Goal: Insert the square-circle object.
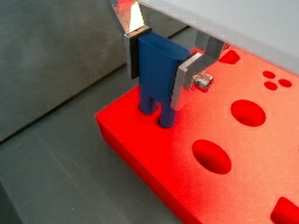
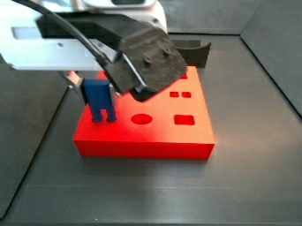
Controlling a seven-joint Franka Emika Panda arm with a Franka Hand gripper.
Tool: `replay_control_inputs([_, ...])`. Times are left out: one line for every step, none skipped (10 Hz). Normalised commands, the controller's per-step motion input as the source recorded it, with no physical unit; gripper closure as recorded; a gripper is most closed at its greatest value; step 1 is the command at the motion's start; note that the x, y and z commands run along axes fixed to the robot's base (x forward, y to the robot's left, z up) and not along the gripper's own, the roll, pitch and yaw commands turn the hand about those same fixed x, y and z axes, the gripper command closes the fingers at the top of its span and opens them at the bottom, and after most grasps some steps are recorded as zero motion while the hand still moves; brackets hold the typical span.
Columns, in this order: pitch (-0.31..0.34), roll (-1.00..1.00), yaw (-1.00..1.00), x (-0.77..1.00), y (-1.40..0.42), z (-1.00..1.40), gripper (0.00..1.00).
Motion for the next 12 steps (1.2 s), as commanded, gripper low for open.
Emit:
replay_control_inputs([0.0,0.06,0.0,0.19,-0.05,-0.69,1.0])
replay_control_inputs([0.0,0.15,-0.02,0.0,0.0,-0.65,1.0])
replay_control_inputs([-0.003,0.07,0.0,-0.03,0.0,-0.75,1.0])
replay_control_inputs([-0.04,0.08,0.0,0.0,-0.06,-0.79,1.0])
replay_control_inputs([0.0,0.14,-0.01,0.0,-0.07,-0.82,1.0])
replay_control_inputs([-0.004,0.12,0.0,0.0,-0.1,-0.88,1.0])
replay_control_inputs([-0.026,0.09,0.0,0.0,-0.11,-0.9,1.0])
replay_control_inputs([-0.02,0.1,0.0,0.0,-0.11,-0.86,1.0])
replay_control_inputs([-0.014,0.09,0.0,0.01,-0.11,-0.81,1.0])
replay_control_inputs([-0.014,0.09,0.0,0.0,-0.09,-0.79,1.0])
replay_control_inputs([-0.017,0.05,0.0,0.02,-0.06,-0.54,1.0])
replay_control_inputs([0.0,0.0,0.0,0.0,0.0,0.0,1.0])
